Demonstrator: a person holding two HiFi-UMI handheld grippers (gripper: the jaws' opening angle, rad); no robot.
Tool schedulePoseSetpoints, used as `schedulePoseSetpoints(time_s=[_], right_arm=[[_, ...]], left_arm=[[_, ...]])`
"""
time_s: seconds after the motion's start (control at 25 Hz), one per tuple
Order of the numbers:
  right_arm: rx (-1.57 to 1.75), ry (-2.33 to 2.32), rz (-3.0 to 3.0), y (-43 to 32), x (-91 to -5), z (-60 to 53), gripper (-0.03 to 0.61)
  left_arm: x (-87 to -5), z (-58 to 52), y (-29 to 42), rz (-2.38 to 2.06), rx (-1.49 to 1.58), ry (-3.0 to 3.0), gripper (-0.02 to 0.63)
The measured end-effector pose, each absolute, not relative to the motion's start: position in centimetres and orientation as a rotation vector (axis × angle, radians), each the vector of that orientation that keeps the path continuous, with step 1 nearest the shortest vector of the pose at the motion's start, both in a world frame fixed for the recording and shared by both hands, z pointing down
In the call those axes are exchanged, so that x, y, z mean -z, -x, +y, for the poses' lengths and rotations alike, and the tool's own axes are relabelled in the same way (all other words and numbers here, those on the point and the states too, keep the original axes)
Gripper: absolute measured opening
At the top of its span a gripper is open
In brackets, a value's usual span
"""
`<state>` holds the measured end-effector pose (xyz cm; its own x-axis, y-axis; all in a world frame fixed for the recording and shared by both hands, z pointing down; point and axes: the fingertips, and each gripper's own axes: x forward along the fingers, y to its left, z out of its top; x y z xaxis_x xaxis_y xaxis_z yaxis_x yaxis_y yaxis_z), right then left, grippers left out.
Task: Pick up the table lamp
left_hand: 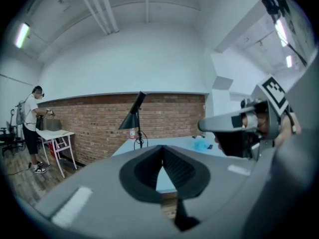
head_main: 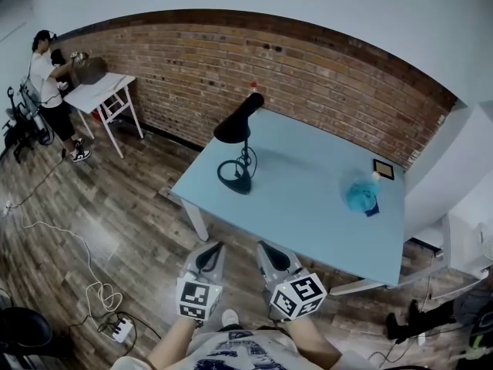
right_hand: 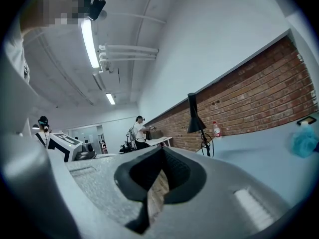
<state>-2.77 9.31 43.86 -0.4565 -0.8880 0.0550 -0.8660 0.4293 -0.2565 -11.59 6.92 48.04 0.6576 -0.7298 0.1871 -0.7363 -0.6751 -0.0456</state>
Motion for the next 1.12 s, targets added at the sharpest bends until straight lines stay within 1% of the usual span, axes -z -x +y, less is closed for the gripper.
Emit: schedulePoseSetpoints(time_s=[0.2, 0.6, 1.12], right_arm=[[0.381, 1.600, 2.592, 4.0, -44.2, 7.0, -0.002], [0.407, 1.664, 2.557, 1.6, -44.9, 2.5, -0.002], [0.429, 1.605, 2.595, -1.3, -45.5, -10.3, -0.002]], left_arm=[[-48.8, 4.4, 12.3, -1.229, -0.283, -2.823, -0.008], [-49.2, 0.2, 9.9, -1.156, -0.305, -2.823, -0.008], [-50.1, -12.3, 6.3, -1.181, -0.328, -2.800, -0.008]])
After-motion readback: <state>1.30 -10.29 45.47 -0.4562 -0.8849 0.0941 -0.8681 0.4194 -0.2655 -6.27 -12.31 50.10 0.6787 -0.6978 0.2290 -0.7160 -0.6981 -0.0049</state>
